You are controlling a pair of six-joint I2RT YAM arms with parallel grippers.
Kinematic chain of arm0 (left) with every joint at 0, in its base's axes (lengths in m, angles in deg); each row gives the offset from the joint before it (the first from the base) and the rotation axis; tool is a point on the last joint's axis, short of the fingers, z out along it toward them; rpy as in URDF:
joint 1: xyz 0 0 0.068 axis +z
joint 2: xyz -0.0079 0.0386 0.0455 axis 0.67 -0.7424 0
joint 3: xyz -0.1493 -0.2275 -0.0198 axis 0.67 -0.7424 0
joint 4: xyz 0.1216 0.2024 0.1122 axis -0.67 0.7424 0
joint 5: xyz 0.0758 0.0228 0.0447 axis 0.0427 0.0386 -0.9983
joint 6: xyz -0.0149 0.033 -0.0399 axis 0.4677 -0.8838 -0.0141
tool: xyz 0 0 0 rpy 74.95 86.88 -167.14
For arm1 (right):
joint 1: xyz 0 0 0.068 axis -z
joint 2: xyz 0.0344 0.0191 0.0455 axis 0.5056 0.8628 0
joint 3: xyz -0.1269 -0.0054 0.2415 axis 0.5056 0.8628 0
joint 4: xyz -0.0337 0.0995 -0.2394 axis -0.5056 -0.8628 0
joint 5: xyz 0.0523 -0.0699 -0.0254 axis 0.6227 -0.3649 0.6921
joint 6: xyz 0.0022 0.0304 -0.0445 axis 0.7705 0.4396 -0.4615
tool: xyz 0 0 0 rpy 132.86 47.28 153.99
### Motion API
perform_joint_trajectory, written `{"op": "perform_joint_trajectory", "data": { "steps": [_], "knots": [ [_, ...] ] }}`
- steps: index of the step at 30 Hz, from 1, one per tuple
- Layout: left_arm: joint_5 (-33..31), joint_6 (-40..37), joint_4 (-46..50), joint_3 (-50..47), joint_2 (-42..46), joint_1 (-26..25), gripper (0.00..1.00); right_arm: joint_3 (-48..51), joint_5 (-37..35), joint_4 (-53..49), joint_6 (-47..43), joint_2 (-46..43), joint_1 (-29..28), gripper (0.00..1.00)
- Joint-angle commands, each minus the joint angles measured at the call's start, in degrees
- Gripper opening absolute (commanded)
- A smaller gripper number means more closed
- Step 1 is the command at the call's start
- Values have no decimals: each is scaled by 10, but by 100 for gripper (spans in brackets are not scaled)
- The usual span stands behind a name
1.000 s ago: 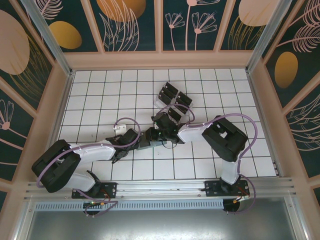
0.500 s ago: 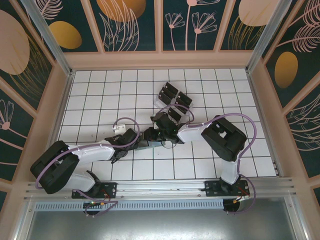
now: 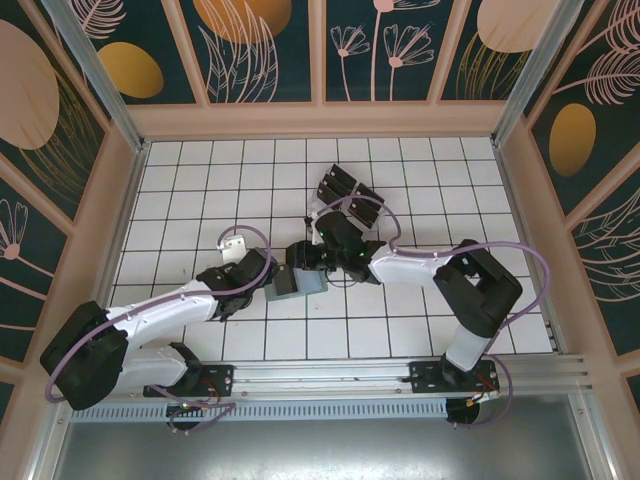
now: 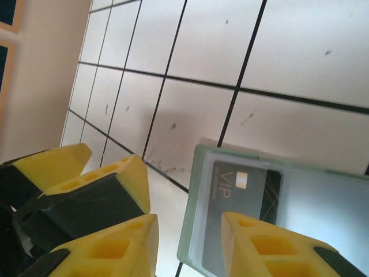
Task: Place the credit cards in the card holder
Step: Insert the credit card into the card slot.
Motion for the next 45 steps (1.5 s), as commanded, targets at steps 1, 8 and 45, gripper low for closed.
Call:
{"op": "perform_joint_trajectory", "data": {
  "steps": [1,8,45],
  "knots": [
    [-23,-11,27,21,3,3,98,-2,-34,-55,-45,-16,6,34],
    [-19,-12,17,19,-13,5,98,-13,-15,-62,-61,4,-5,32],
    [119,31,-108,-87,-22,68,99,-49,-50,-89,-40,103,-46,32]
  ]
}}
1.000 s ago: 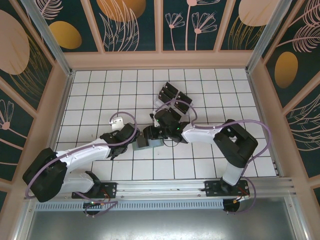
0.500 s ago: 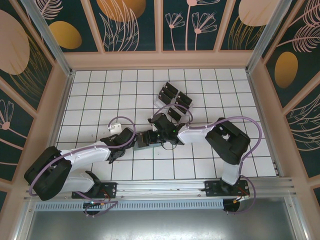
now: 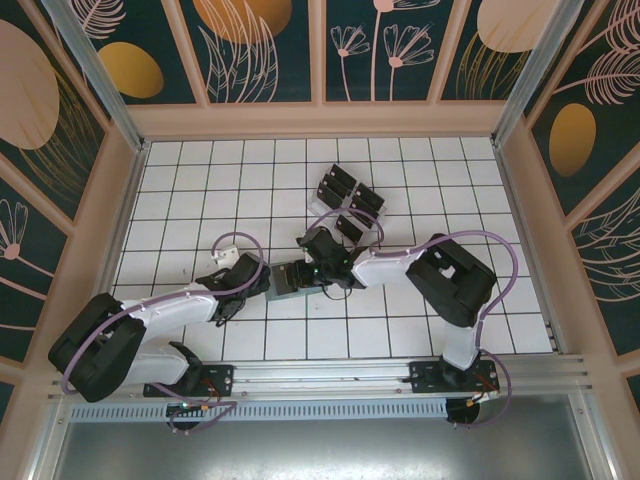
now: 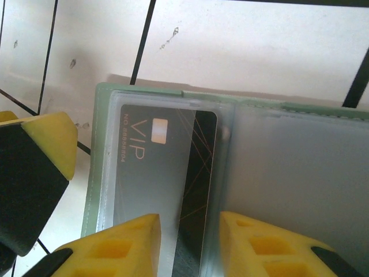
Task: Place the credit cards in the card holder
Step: Insert the credit card into the card slot.
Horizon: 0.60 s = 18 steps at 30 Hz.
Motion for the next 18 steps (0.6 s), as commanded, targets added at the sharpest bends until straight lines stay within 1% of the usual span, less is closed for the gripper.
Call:
{"op": "perform_joint_trajectory", "data": {
  "steps": [1,15,18],
  "knots": [
    [23,7,-21,-13,13,11,99,-23,-4,-14,3,16,-8,32],
    [24,5,-25,-15,12,13,99,-54,13,-18,-3,40,-24,32],
    [23,4,-25,-13,12,13,98,-54,3,-24,-6,36,-24,32]
  ]
}}
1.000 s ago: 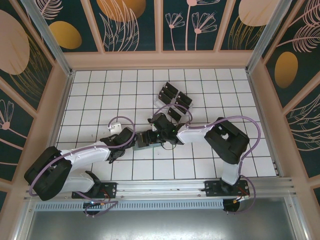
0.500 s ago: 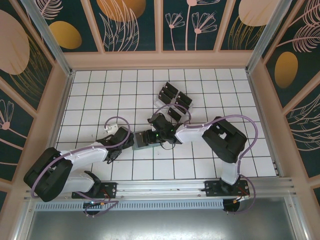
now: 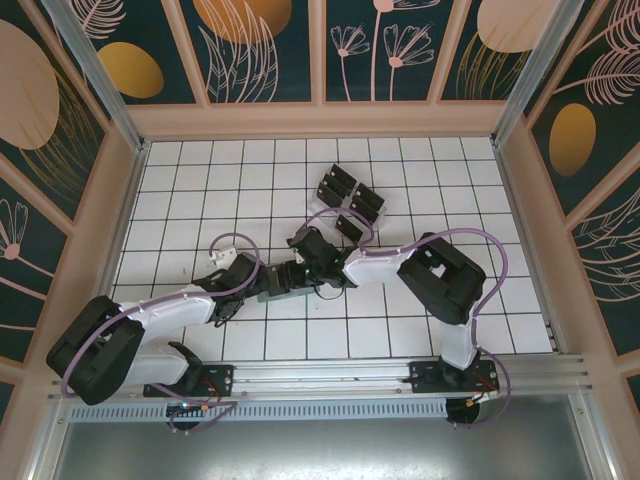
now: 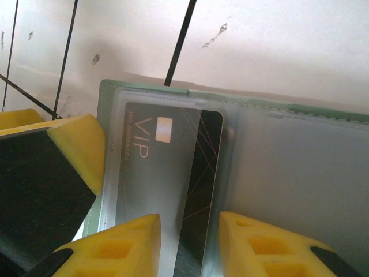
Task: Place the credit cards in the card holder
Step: Insert the credit card into the card slot.
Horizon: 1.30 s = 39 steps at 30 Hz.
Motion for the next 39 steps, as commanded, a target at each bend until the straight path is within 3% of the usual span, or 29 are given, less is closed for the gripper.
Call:
{"op": "perform_joint_trajectory", "data": {
  "steps": [1,16,29,39],
  "knots": [
    [0,2,-3,-3,4,4,99,-11,-8,-16,-6,5,-5,32],
    [-2,-38,8,26,-8,4,99,117,-43,2,21,-74,46,33],
    [57,-113,-20,59,-18,5,99,101,-26,11,13,-130,46,33],
    [61,-132,-36,76,-59,4,99,109,-10,34,23,-133,51,33]
  ]
}}
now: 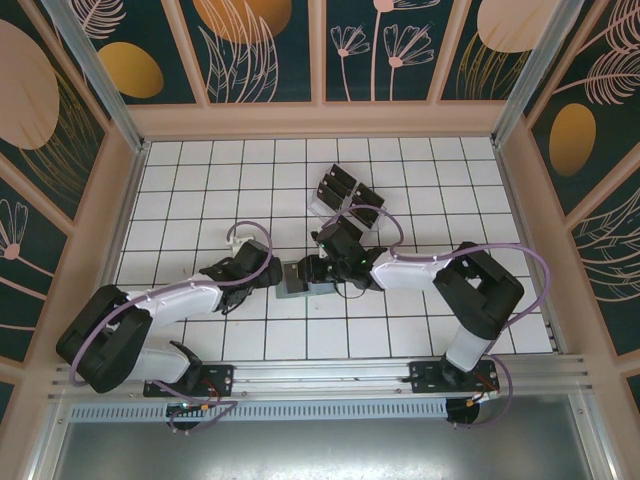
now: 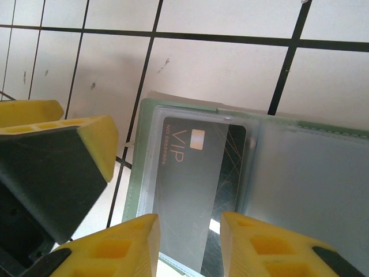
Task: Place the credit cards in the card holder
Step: Insert the credit card into the card slot.
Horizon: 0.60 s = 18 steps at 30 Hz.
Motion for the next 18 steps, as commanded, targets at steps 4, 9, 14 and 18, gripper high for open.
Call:
{"op": "perform_joint_trajectory", "data": {
  "steps": [4,9,14,18],
  "knots": [
    [1,-23,-19,16,-25,5,98,10,11,29,16,-5,5,32],
    [-6,-24,-19,19,-43,4,98,14,19,42,23,1,5,32],
    [-17,-18,-17,13,-55,5,99,15,29,52,27,12,5,32],
    [-21,-16,-17,7,-59,5,98,16,31,56,29,21,5,32]
  ]
}}
